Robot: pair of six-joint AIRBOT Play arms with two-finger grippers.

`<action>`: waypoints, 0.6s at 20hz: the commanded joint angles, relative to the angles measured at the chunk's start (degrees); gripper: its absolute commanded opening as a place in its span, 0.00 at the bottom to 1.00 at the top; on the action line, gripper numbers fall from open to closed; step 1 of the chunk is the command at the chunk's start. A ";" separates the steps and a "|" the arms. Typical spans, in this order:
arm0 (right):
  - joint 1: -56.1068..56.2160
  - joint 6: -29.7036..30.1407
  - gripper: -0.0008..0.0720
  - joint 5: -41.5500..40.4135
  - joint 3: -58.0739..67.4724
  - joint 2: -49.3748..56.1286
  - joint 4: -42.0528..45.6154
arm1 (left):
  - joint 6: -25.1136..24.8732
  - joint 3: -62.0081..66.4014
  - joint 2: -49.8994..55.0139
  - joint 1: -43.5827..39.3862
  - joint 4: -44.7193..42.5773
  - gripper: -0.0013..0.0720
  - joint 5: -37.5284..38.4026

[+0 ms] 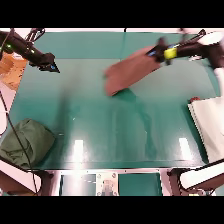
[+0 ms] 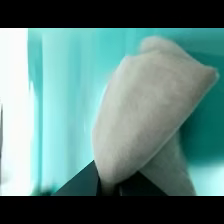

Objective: Fold the shirts.

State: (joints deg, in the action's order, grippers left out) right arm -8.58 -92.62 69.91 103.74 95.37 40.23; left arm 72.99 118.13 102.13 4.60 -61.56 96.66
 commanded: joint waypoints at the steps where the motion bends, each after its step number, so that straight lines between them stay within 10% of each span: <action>1: -13.73 -6.40 0.03 3.96 1.44 -8.90 6.73 | 0.00 0.00 -0.04 0.02 0.04 0.05 0.02; 12: -52.89 -17.31 0.03 24.96 -8.46 -24.90 36.20 | 0.00 0.00 -0.04 0.02 0.11 0.05 -0.11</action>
State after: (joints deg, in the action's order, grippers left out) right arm -54.06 -107.63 88.97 100.60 74.46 68.03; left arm 72.99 118.13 102.13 4.60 -61.49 96.57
